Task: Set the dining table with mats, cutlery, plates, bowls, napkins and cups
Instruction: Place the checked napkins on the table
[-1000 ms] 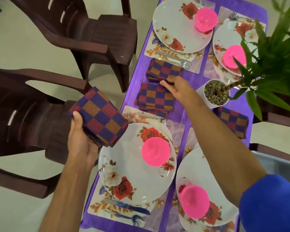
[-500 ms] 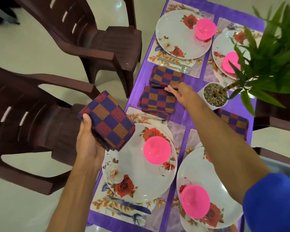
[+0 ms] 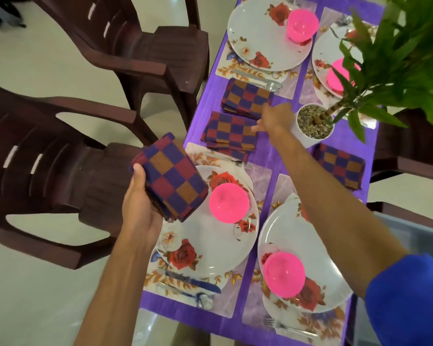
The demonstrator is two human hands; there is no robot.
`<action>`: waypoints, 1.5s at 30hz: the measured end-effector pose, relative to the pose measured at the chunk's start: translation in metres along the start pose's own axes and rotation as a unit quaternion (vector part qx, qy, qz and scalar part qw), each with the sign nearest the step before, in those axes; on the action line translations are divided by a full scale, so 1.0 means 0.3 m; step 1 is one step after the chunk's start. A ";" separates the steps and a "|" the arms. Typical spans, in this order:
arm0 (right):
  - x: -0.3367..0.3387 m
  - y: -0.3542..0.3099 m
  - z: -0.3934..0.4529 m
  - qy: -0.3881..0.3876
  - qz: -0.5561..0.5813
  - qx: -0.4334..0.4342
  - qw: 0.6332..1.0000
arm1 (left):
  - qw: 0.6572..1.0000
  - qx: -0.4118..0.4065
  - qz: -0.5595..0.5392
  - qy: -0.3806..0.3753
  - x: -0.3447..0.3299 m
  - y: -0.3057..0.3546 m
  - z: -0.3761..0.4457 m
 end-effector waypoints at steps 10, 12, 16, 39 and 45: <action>0.221 0.095 -0.553 -0.450 0.070 0.033 0.890 | 0.985 0.052 0.082 -0.141 -0.344 -0.128 -0.224; 0.319 0.161 -0.538 -0.419 0.094 0.022 0.903 | 0.978 0.047 0.124 -0.162 -0.397 -0.167 -0.247; 0.581 0.327 -0.433 -0.361 0.126 -0.002 0.924 | 0.962 0.048 0.182 -0.197 -0.510 -0.294 -0.281; 0.694 0.634 0.371 -0.084 0.488 -0.246 0.833 | 0.986 0.049 0.139 -0.076 -0.637 -0.518 -0.277; 0.659 0.624 0.416 -0.044 0.484 -0.237 0.841 | 0.990 0.052 0.115 -0.061 -0.653 -0.548 -0.264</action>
Point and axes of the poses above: each hand's wrist, its own z-axis towards the middle knuckle, its own x-axis out of the back of the hand, y = z × x, the point moved 5 cm from there along z, towards the middle knuckle, and after that the axes turned 4 degrees about y, right-handed, at the moved point
